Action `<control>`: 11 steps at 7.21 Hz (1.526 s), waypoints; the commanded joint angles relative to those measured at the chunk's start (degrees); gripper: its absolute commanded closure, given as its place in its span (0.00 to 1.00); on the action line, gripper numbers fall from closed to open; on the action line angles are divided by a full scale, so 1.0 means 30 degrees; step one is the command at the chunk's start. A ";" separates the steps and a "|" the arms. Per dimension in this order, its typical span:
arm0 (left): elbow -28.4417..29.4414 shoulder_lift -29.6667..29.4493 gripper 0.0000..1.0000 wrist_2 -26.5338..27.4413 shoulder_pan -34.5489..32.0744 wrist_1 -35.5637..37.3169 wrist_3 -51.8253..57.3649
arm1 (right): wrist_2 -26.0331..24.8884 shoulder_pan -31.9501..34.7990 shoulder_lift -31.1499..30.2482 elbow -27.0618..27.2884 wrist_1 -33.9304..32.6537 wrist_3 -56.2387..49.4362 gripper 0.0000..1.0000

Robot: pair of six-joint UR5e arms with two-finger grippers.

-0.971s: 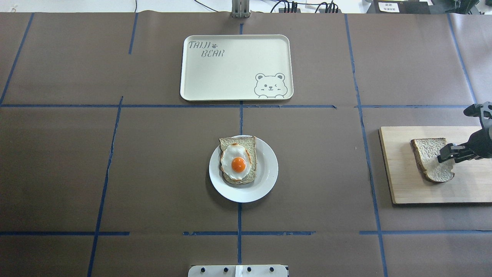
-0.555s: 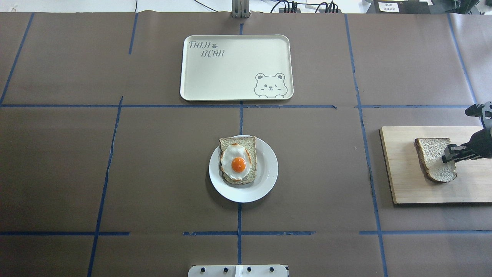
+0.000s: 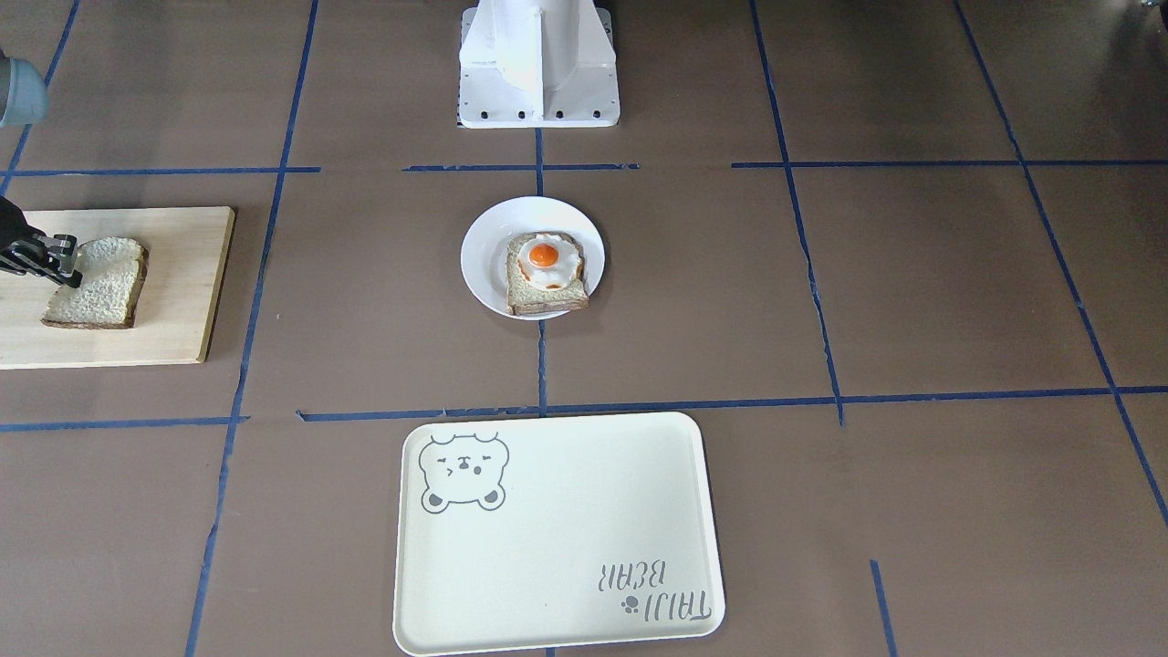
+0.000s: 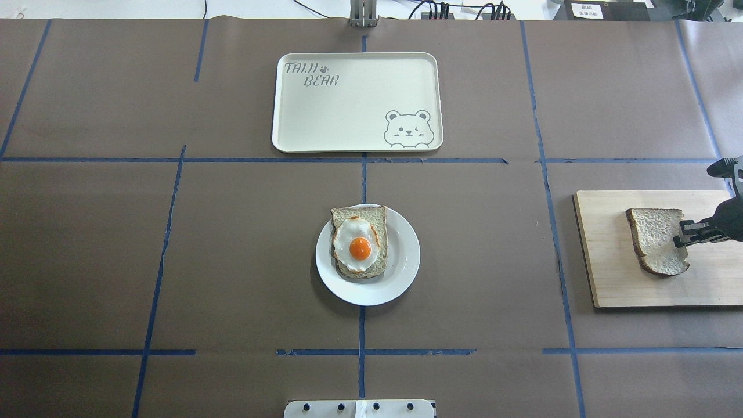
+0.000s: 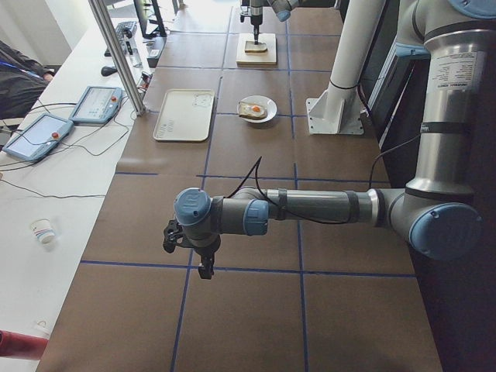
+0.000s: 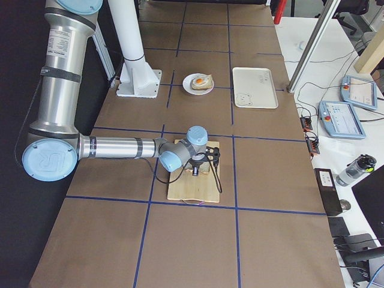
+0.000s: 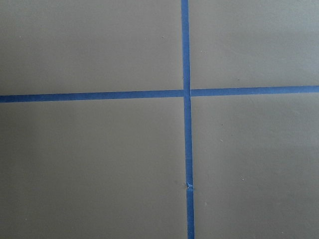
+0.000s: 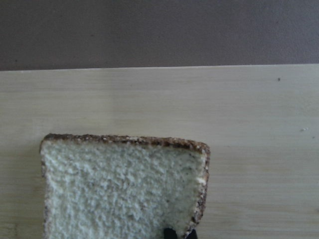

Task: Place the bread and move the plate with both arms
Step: 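Lower the right gripper onto the bread slice on the bamboo board and grasp it, then lift the bread slice with the right gripper and carry it toward the plate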

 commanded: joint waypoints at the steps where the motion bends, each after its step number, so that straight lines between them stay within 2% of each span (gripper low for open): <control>1: -0.0031 -0.0001 0.00 0.0000 0.0000 0.0000 -0.0029 | -0.0030 0.0008 -0.0240 0.0503 0.0279 0.0014 1.00; 8: -0.0002 -0.0001 0.00 0.0000 0.0000 0.0000 -0.0029 | 0.0028 0.0096 -0.0504 0.2143 0.0250 0.0658 1.00; 11: 0.0027 -0.0001 0.00 0.0000 0.0000 0.0000 -0.0029 | 0.0465 0.1030 -0.0533 0.3289 0.0250 0.1182 1.00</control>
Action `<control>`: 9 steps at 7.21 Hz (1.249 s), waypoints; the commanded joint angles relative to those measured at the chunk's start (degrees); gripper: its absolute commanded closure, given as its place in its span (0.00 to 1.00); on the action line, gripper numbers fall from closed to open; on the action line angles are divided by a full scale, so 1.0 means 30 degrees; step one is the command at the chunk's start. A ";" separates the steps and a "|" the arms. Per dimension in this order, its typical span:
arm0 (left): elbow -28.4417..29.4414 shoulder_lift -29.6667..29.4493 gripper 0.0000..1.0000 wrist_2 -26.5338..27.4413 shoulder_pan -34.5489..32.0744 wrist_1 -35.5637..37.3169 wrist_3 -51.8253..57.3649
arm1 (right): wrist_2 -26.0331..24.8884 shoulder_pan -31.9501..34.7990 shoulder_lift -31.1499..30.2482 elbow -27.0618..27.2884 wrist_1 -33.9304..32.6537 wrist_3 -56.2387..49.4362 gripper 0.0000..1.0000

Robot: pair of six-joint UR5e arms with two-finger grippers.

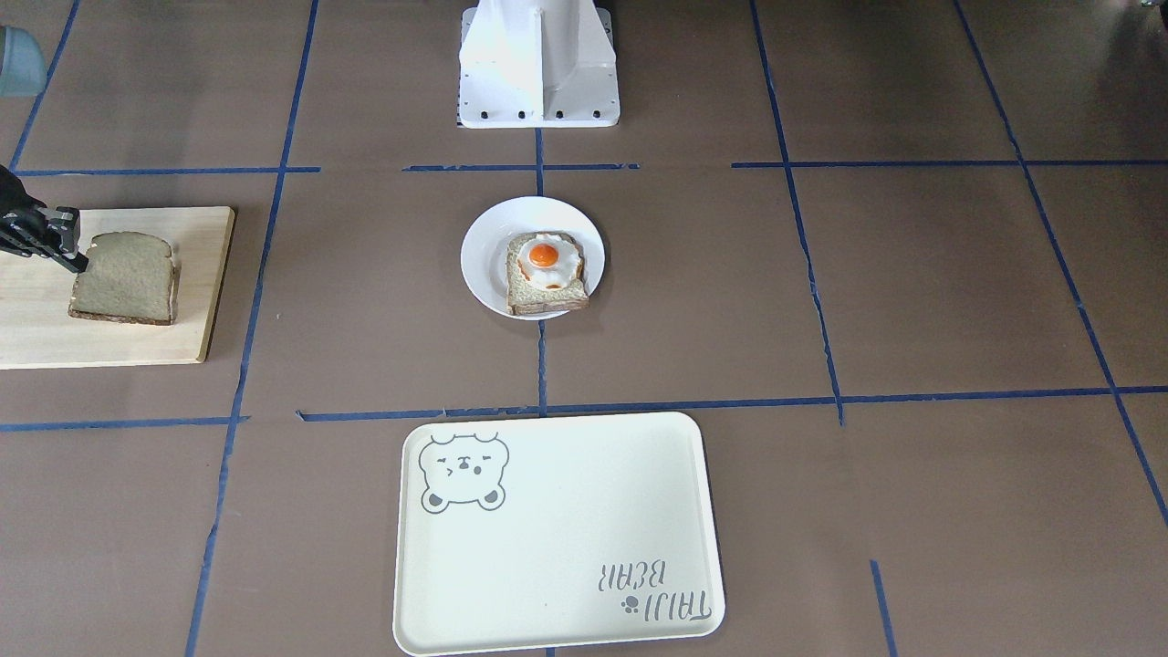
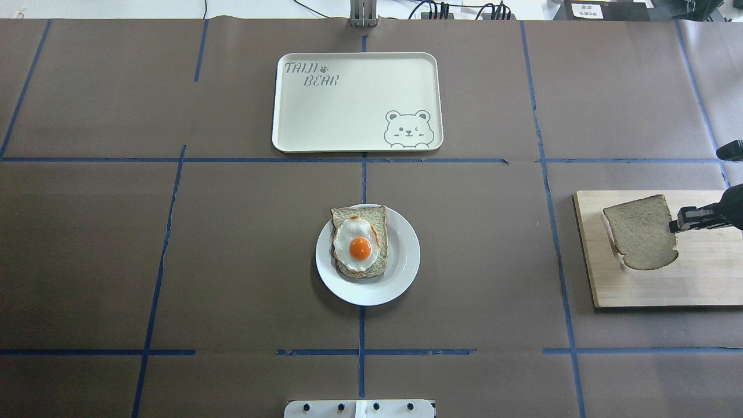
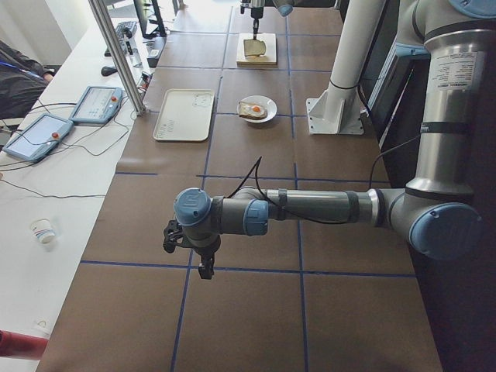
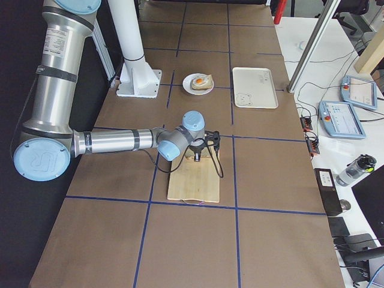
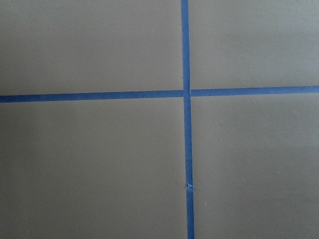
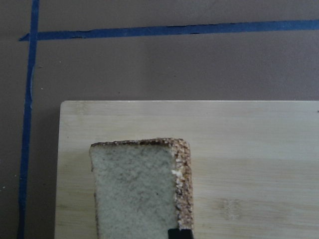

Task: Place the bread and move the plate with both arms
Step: 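Lift the bread slice with the right gripper and carry it toward the plate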

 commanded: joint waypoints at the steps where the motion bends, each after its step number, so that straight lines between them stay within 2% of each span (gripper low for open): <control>1: 0.0007 0.0000 0.00 0.0000 0.0000 0.0000 -0.0001 | 0.0728 0.1114 0.0002 0.0705 -0.0001 0.0424 1.00; 3: 0.0007 0.0000 0.00 0.0000 0.0000 0.0000 -0.0001 | 0.2161 0.2521 0.0350 0.1731 -0.0204 0.0977 1.00; 4: 0.0036 0.0000 0.00 0.0000 0.0000 0.0000 -0.0001 | 0.3184 0.2817 0.1601 0.1763 -0.0235 0.2316 1.00; 6: 0.0152 0.0000 0.00 0.0000 0.0000 0.0000 -0.0001 | 0.4069 0.2762 0.4818 0.1735 -0.0235 0.7108 1.00; 8: 0.0211 0.0000 0.00 0.0000 0.0000 0.0000 -0.0001 | 0.3928 0.1014 0.7869 0.1793 -0.0032 1.1742 1.00; 9: 0.0212 0.0000 0.00 -0.0029 0.0000 0.0000 -0.0001 | 0.3347 -0.0330 0.8985 0.1735 0.0028 1.2778 1.00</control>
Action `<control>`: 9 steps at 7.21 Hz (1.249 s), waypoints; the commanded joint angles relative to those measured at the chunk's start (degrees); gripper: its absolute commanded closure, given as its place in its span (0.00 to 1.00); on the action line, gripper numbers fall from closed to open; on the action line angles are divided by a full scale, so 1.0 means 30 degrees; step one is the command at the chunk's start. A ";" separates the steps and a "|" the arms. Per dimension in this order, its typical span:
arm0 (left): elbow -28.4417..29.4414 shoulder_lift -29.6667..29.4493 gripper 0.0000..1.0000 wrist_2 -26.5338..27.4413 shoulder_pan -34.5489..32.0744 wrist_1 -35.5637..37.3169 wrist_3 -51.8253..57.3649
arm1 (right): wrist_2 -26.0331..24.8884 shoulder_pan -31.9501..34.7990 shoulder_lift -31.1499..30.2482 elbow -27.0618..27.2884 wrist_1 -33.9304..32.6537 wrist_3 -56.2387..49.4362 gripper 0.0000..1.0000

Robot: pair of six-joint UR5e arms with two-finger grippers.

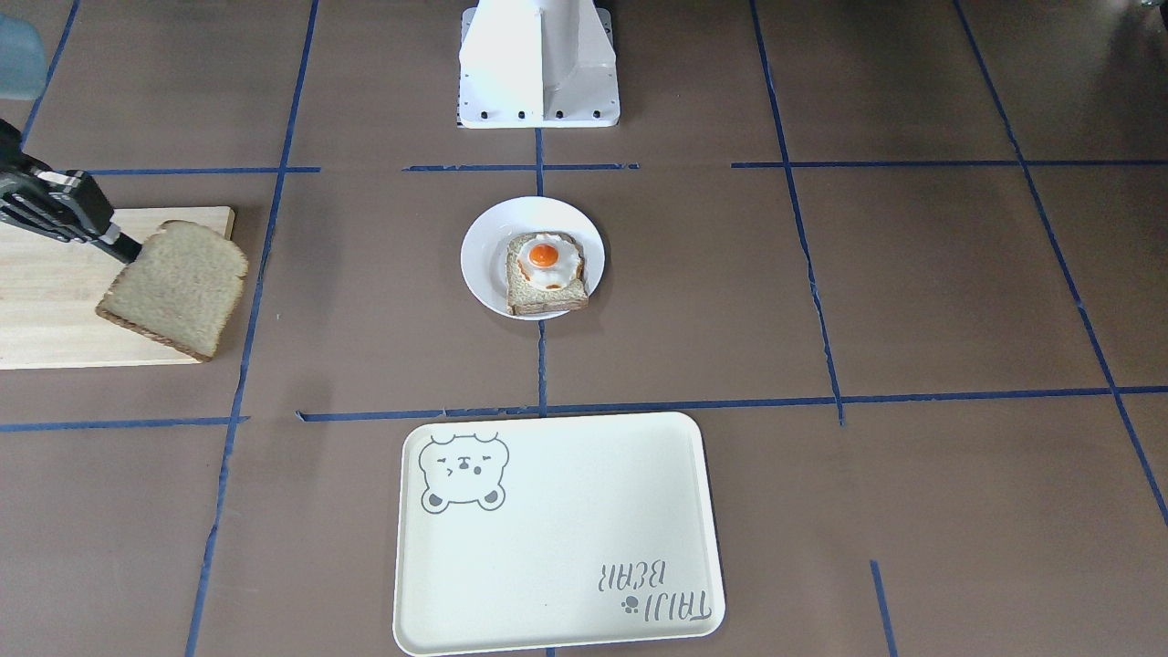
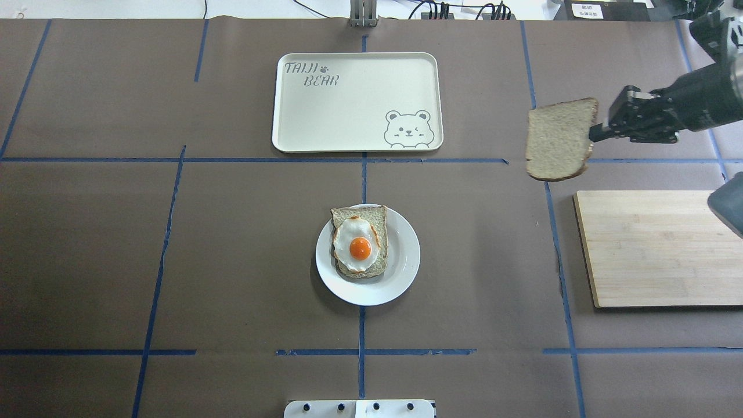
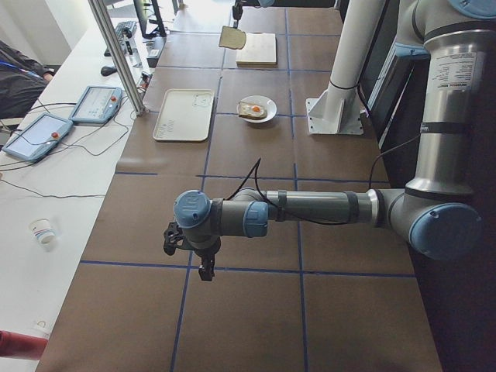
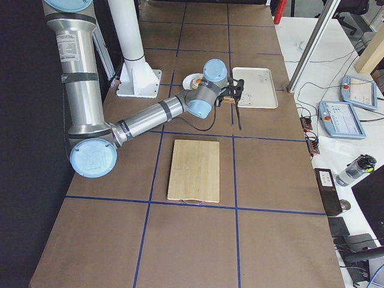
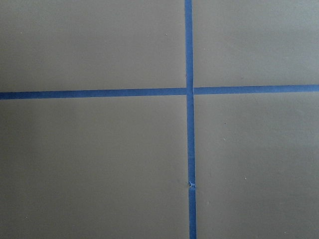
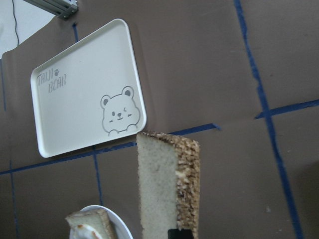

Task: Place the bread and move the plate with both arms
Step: 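Lift the bread slice with the right gripper and carry it toward the plate, then lower the bread onto the egg toast and open the right gripper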

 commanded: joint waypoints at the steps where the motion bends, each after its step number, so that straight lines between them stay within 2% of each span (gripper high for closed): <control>1: 0.0047 0.0000 0.00 -0.0022 0.0000 0.0000 -0.0348 | -0.1872 -0.2839 0.2724 0.0015 0.0097 0.2897 1.00; 2: 0.0048 0.0000 0.00 -0.0022 0.0000 0.0000 -0.0497 | -0.3511 -0.4507 0.3751 -0.0013 0.0068 0.3604 1.00; 4: 0.0077 0.0029 0.00 -0.0022 0.0000 0.0000 -0.0528 | -0.6792 -0.7614 0.4404 0.0015 0.0097 0.3670 1.00; 5: 0.0106 0.0030 0.00 -0.0022 0.0000 0.0000 -0.0528 | -0.8810 -0.9572 0.4435 -0.0042 0.0097 0.3525 1.00; 6: 0.0106 0.0030 0.00 -0.0022 0.0000 0.0000 -0.0528 | -1.1527 -1.1651 0.4609 -0.0159 0.0068 0.3407 1.00; 7: 0.0106 0.0030 0.00 -0.0022 0.0000 0.0000 -0.0528 | -1.3324 -1.2890 0.5162 -0.0653 0.0039 0.3319 1.00; 9: 0.0106 0.0030 0.00 -0.0022 0.0000 0.0000 -0.0528 | -1.4654 -1.4011 0.5460 -0.1825 0.0009 0.2506 1.00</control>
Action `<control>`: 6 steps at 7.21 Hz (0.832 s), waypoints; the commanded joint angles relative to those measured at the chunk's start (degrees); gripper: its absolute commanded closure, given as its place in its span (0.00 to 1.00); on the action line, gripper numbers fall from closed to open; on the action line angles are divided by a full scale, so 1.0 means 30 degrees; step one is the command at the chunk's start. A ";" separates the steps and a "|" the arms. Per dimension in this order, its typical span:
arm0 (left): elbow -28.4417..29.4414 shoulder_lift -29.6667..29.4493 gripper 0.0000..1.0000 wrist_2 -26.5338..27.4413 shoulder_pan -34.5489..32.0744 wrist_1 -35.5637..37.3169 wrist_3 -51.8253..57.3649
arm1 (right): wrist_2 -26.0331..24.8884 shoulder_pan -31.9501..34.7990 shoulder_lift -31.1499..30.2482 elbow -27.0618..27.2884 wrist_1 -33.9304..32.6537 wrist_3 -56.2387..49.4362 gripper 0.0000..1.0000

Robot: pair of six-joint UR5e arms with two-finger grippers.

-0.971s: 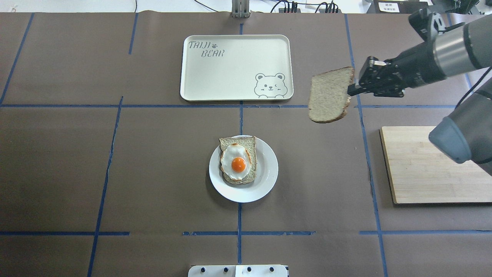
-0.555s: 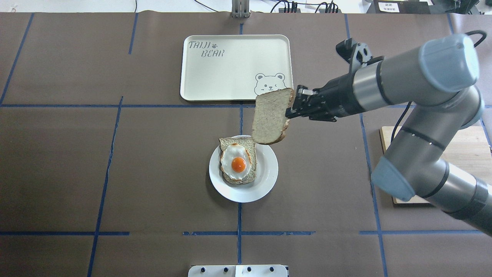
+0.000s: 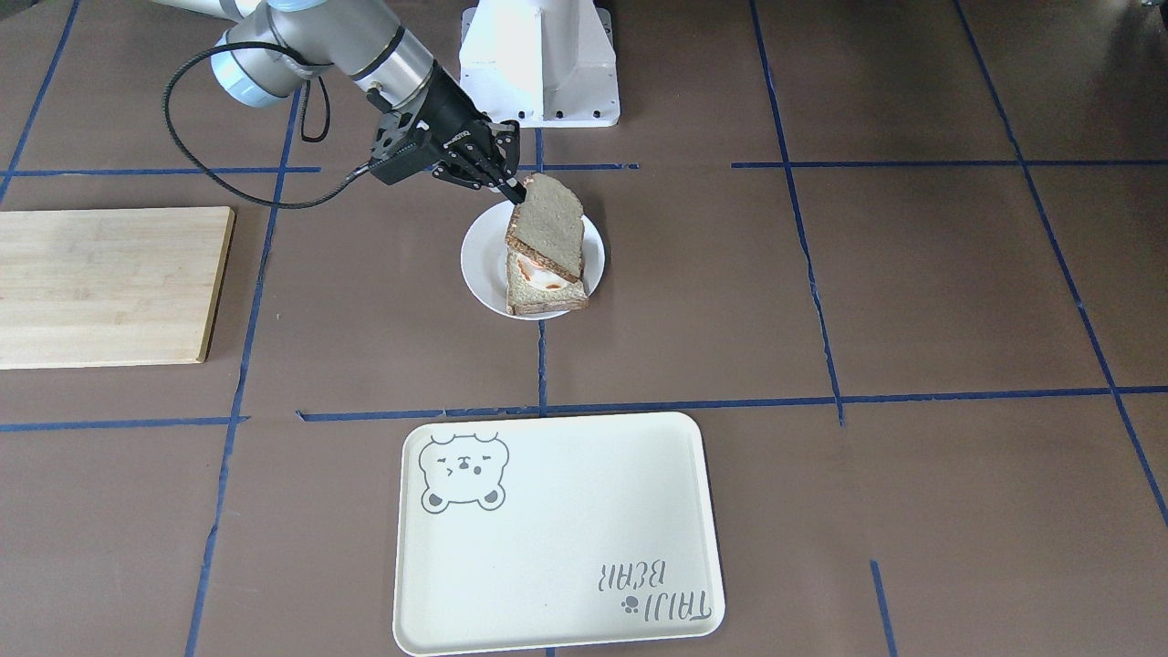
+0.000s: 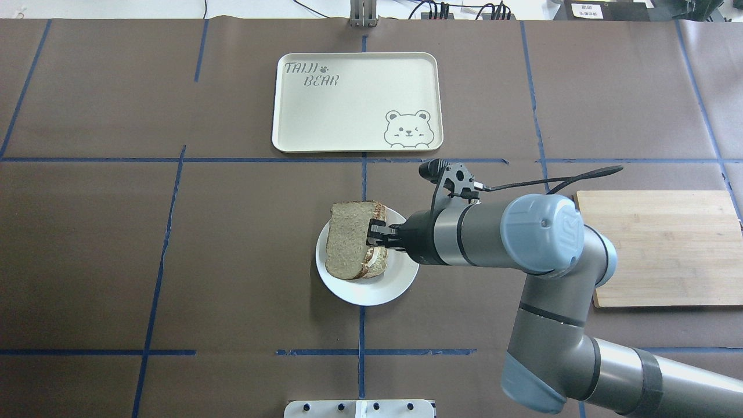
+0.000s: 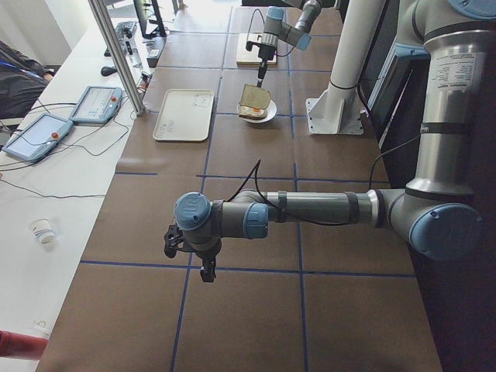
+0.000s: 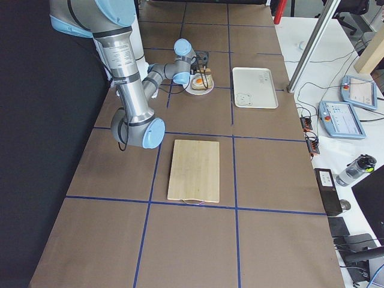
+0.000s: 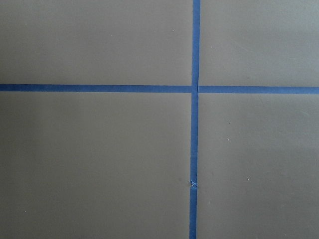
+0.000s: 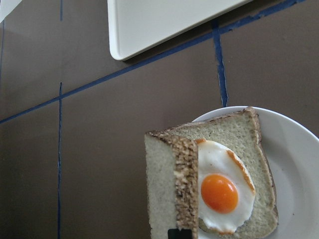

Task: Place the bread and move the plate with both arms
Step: 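Lower the bread onto the egg toast and open the right gripper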

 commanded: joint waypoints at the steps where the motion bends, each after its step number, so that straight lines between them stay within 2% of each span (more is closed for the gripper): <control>1: -0.0028 0.0001 0.00 0.0000 0.0000 0.0000 0.0029 | -0.1238 -0.0879 0.0183 -0.0971 -0.0014 -0.0977 1.00; 3: 0.0001 0.0001 0.00 0.0000 0.0000 0.0000 0.0029 | -0.1241 -0.0619 0.0124 -0.1150 0.0044 -0.2408 1.00; 6: -0.0028 -0.0029 0.00 0.0000 0.0029 0.0000 0.0029 | -0.1094 0.0260 -0.0051 -0.1761 0.0015 -0.2533 1.00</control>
